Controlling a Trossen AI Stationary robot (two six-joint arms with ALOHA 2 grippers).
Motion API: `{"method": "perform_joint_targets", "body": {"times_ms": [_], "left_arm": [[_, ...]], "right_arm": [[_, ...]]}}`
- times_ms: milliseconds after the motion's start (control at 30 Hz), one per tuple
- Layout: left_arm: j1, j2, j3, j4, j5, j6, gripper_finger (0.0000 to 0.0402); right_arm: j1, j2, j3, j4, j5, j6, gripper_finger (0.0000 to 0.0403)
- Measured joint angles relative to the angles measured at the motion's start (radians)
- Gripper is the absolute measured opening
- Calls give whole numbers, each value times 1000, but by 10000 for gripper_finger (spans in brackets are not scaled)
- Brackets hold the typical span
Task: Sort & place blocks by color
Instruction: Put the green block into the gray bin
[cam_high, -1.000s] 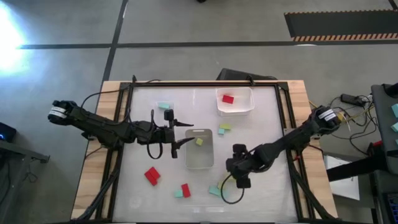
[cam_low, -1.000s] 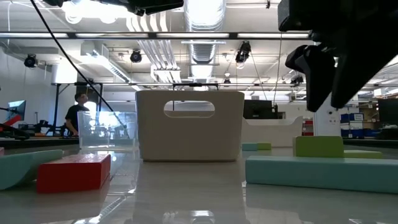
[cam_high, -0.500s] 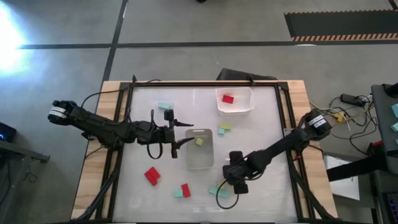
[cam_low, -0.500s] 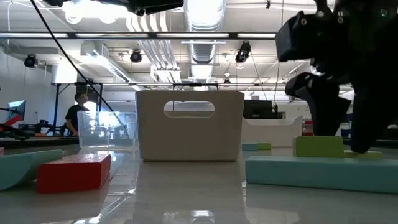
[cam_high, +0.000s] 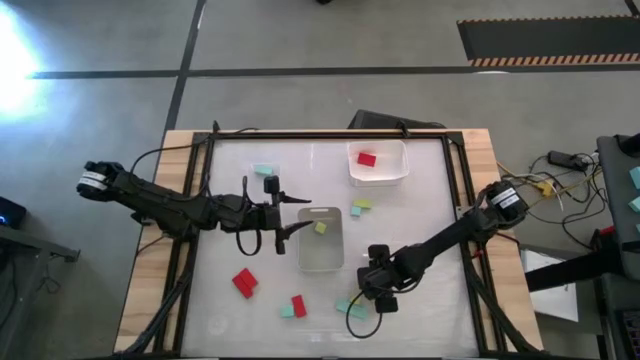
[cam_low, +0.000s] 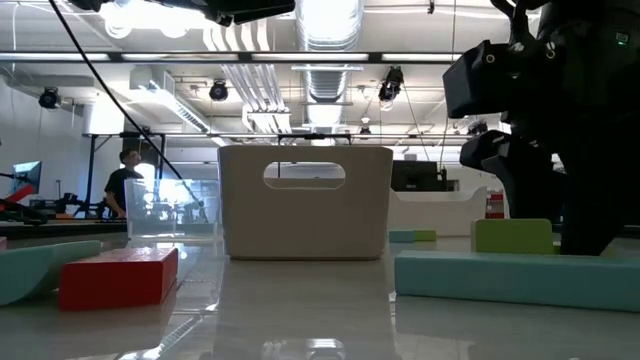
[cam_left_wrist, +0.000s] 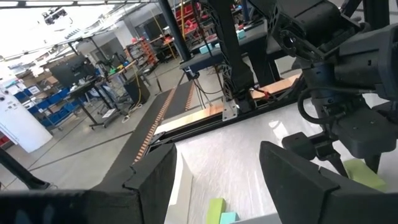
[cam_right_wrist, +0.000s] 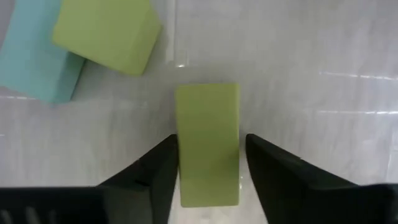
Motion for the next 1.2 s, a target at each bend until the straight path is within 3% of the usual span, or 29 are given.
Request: {"method": "perform_joint_targets", "body": {"times_ms": [167,500,733,1200], "left_arm": [[0,0,0,0,0,0,215],[-1,-7,-1,-5,-1,0,215],[-9,-64,-4,-57,-4,-9,215],[-13,-205,-89,-131,-4,-81,215]], "right_arm": [[0,-1,0,-1,0,0,118],[-3,-15,6,-26,-4,3,117],[-10,-73,70,-199,2,58,117],[-78,-88,351,-549,82,116,117]]}}
